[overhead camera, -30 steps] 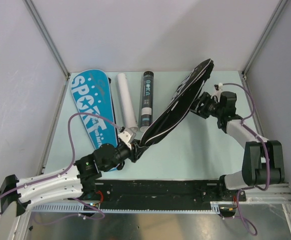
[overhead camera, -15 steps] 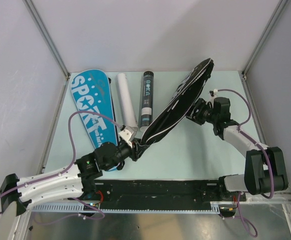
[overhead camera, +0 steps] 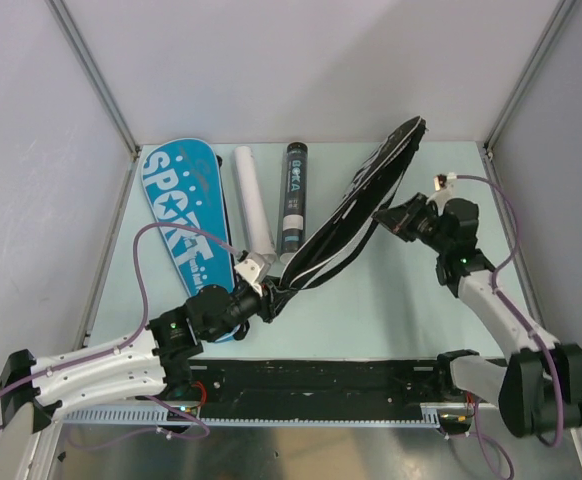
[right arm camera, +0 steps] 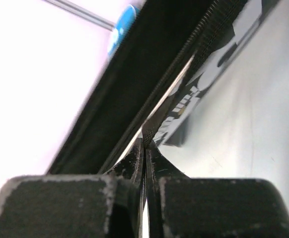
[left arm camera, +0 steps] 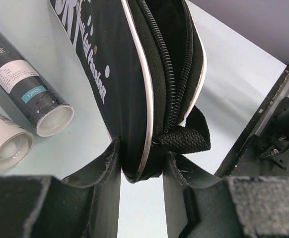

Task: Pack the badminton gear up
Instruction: Adjust the racket bag at the center of the board.

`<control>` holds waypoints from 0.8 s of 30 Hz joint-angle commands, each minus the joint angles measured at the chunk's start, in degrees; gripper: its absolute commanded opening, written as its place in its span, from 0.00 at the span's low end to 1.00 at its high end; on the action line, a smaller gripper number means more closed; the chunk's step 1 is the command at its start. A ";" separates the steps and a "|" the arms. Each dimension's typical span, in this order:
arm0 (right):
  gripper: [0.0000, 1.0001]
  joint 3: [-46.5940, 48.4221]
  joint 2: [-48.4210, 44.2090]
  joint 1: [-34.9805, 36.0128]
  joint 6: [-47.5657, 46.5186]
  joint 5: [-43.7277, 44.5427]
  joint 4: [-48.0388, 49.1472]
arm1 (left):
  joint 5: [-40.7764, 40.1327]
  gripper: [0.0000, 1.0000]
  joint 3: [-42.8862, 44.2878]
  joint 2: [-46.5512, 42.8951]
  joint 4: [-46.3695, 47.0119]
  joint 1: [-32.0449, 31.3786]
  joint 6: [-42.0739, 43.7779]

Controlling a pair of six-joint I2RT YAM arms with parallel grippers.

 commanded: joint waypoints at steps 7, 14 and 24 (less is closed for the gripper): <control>0.00 6.14 -7.78 0.59 5.23 3.91 9.77 | -0.04 0.00 0.91 -0.14 1.42 0.28 3.17; 0.00 15.73 -1.02 2.31 4.21 3.95 10.43 | 1.11 0.00 2.38 2.28 0.63 0.22 4.03; 0.00 24.91 14.19 5.41 3.46 4.22 15.38 | 5.70 0.00 3.05 5.91 0.64 0.27 6.17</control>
